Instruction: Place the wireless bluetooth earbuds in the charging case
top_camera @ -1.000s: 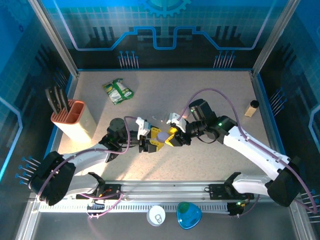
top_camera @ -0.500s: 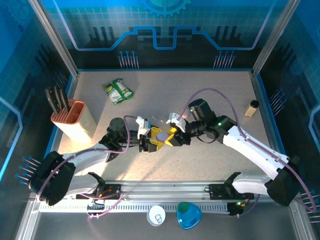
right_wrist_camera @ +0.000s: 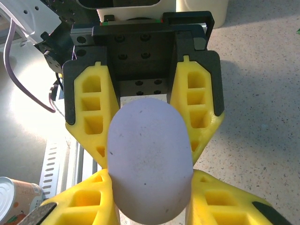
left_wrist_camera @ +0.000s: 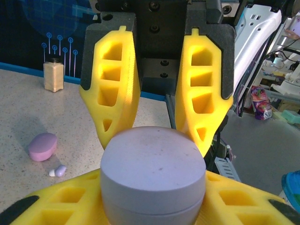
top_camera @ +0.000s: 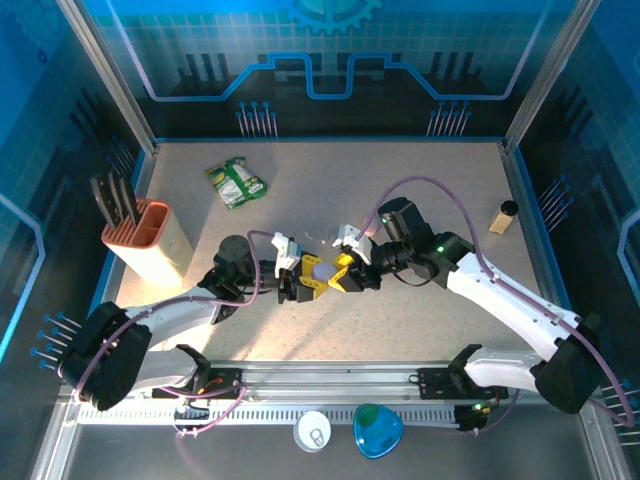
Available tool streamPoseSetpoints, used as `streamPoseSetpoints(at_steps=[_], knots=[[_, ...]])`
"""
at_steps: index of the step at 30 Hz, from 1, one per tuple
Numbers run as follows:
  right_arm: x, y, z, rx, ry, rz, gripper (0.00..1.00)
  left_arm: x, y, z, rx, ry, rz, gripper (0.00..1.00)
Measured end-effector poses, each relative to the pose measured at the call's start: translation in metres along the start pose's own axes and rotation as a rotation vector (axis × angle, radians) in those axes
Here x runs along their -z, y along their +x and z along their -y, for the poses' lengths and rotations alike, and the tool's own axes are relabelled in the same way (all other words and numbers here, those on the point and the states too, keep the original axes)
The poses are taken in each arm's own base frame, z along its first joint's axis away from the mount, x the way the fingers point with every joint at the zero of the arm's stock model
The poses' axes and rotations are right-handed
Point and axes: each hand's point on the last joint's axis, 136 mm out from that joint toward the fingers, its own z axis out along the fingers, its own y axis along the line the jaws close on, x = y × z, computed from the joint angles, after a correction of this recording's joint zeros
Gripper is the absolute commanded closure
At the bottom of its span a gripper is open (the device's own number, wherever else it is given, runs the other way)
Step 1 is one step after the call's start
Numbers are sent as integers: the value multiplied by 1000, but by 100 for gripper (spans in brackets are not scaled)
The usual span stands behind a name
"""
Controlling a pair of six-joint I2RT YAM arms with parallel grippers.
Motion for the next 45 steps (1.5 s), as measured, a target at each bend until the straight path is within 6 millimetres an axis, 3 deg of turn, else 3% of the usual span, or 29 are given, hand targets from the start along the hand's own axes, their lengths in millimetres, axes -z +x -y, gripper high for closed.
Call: streamPoseSetpoints(at_steps=[4,8,12,22,27,33,40,45], knots=[[0,0,0,-1,0,-1,61,0,0,0,0,0,-1,65],[0,-1,2,-12,11,5,41,0,0,0,-4,1,1,66],[3,-1,11,-40,59,19,33,0,0,-1,-4,-3,1,67],[26,-18,37,-103,180,117,31,1,2,-5,8,-24,-3,67],[32,-17,52,-136,243,129,32,1,1,-4,1,-16,-2,67],[33,-18,50,-145,241,148,31,1,0,-4,-3,-16,0,67],[53,-35,32,-105,238,249,30,6,-5,-11,-20,-46,18,66],[58,-38,30,-100,252,281,31,10,-8,-19,-32,-70,35,67]])
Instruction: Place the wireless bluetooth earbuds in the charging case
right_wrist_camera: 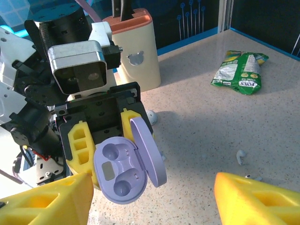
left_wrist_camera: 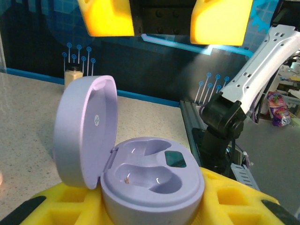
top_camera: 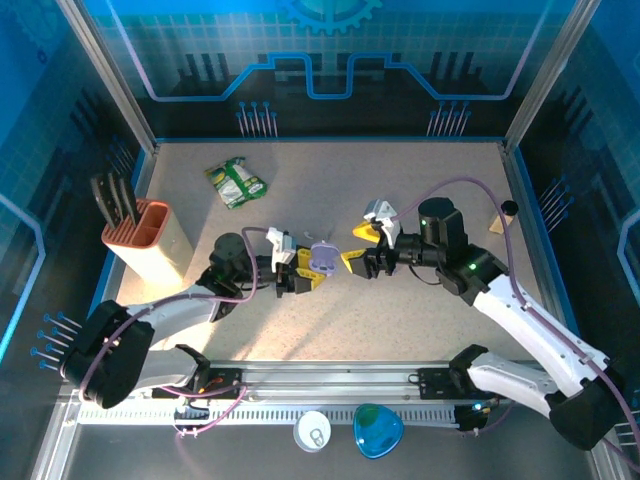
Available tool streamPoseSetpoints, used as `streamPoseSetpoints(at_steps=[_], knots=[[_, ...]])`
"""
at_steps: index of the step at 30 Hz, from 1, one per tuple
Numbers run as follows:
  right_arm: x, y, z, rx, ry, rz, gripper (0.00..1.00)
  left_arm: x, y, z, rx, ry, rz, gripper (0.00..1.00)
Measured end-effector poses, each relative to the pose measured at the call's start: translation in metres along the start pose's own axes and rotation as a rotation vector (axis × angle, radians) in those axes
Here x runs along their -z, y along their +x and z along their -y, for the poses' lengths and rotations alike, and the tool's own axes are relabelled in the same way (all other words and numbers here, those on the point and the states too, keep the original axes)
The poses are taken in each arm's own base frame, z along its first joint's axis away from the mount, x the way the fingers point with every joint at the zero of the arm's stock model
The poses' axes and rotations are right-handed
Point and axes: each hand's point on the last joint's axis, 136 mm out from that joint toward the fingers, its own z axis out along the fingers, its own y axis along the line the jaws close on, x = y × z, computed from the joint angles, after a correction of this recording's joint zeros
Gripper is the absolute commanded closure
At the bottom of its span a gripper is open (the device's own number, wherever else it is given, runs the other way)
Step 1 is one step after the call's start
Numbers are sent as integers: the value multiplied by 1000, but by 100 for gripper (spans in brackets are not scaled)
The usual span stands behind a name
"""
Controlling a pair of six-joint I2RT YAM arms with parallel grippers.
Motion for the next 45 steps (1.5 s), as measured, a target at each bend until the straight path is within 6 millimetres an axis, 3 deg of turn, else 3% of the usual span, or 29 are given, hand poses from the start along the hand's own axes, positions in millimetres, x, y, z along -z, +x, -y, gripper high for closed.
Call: streamPoseSetpoints(at_steps=[3,6,11,14,20,23,31,45], knots=[[0,7,12,-43,53,-2,31,3,-4,-6,-2,-25,17,67],[4,24,42,-145,177,-19,32,6,-8,-11,-11,-48,33,67],[18,67,107,-387,440,-85,35,8,-7,-13,-11,-62,36,66],[21,105,131,-533,553,-166,36,8,-8,-13,-13,-61,37,66],[17,191,141,-818,639,-320,44,8,-8,-12,-13,-61,37,66],[13,220,139,-905,652,-380,45,8,-8,-12,-13,-61,37,67],[-3,245,138,-1006,627,-408,48,8,-8,-12,-13,-61,37,66],[-11,245,148,-1026,623,-385,52,8,-7,-12,-12,-61,37,66]])
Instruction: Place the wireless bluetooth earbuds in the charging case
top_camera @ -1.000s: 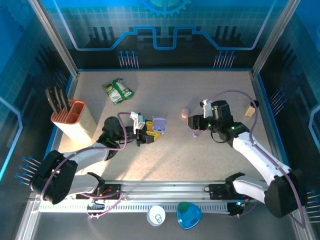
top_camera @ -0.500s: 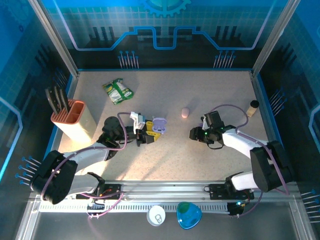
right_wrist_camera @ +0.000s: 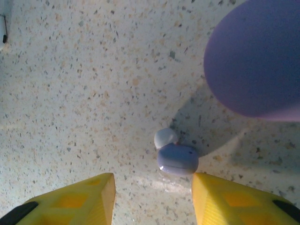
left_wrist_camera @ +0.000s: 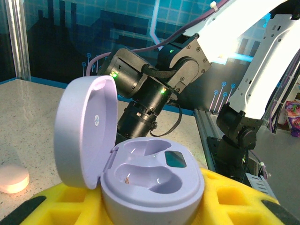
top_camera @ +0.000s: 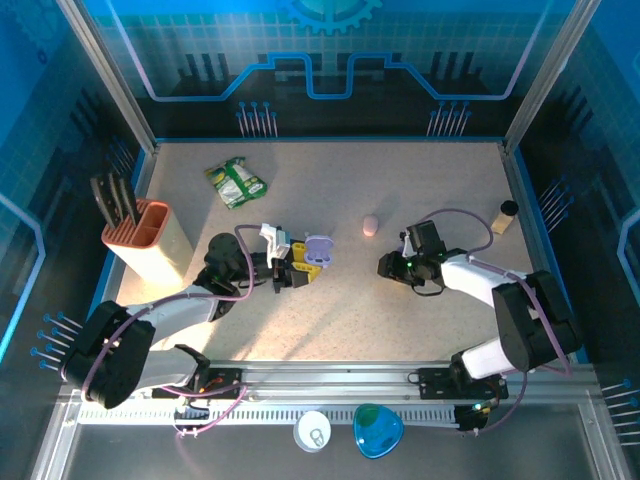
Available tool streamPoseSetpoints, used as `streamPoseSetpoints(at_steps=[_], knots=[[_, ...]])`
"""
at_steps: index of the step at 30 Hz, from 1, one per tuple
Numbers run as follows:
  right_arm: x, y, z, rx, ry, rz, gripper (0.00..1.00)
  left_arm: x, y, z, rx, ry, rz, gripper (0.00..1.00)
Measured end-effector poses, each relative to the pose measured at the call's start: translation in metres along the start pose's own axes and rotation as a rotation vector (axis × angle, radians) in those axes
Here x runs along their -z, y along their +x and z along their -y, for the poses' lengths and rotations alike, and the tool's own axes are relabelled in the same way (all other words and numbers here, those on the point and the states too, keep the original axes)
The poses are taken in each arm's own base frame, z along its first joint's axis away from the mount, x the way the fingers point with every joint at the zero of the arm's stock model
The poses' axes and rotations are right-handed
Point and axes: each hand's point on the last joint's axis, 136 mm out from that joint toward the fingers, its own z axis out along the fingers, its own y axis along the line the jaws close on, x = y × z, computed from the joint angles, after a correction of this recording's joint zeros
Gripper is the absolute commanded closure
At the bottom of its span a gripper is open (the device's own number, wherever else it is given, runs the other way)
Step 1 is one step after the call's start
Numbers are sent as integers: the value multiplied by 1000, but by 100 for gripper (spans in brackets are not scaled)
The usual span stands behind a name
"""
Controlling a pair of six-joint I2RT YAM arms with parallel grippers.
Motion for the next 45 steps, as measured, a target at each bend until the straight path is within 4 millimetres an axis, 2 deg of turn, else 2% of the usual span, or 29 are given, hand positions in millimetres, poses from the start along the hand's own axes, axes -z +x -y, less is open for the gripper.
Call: streamPoseSetpoints(at_steps=[10,20,30,45], knots=[[-5,-22,-6,-12,-27,22,53,0,2,0,8,-1,-6,66],[-8,-32,-18,6,-78,29,53,0,3,-1,9,-2,-9,65],[-8,-37,-6,-55,-71,76,62,0,4,-1,14,-2,-12,65],[-18,-29,7,-107,-54,34,72,0,6,-1,26,-4,-21,65]])
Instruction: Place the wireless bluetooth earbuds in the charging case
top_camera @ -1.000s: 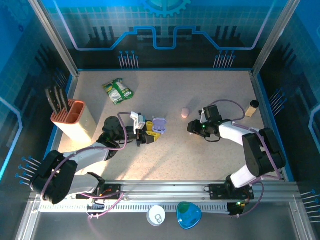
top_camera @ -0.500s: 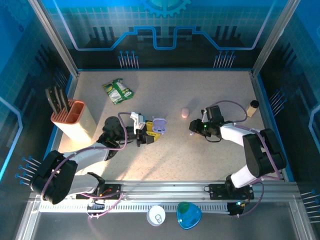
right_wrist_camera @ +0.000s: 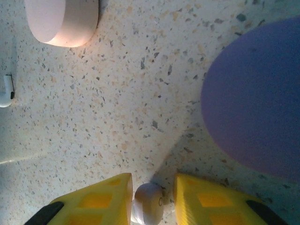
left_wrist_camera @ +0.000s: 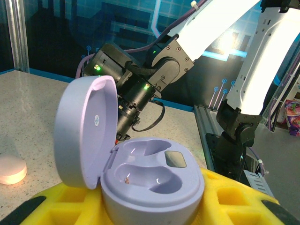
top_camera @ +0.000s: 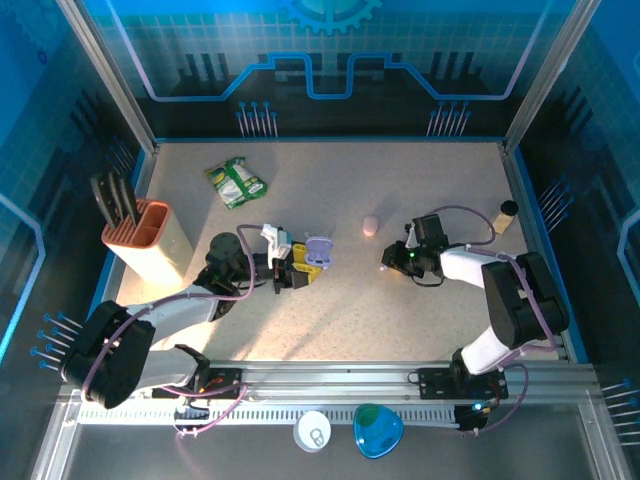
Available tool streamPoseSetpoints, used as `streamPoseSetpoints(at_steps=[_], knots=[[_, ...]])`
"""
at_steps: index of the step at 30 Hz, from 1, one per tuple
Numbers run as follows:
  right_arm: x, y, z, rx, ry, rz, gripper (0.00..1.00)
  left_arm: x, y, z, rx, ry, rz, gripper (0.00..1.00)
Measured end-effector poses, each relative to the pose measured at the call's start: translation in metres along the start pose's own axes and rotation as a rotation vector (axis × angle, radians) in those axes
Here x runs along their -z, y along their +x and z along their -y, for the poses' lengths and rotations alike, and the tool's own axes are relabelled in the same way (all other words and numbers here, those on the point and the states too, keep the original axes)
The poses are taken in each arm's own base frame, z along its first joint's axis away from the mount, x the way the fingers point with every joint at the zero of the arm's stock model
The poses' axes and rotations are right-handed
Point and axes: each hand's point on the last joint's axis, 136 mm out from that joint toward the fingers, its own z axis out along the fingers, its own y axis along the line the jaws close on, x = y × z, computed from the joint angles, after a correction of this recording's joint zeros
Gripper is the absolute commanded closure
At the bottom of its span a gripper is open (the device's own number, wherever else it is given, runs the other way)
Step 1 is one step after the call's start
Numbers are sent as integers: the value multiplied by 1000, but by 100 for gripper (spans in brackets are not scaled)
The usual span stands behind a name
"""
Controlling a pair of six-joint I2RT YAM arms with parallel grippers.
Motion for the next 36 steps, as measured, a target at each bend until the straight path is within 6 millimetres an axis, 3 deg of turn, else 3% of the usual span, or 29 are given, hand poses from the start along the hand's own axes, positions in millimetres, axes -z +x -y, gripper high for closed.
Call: streamPoseSetpoints(at_steps=[8,13,22,31,36], knots=[[-1,0,1,8,0,-10,76,0,0,0,-4,0,0,65],[-1,0,-1,19,-5,-16,66,0,0,0,-4,0,0,65],[0,2,-4,23,-9,-5,66,0,0,0,-4,0,0,65],[2,8,-4,15,2,6,66,0,0,0,-6,0,0,65],[2,9,-4,10,5,4,73,0,0,0,-7,0,0,65]])
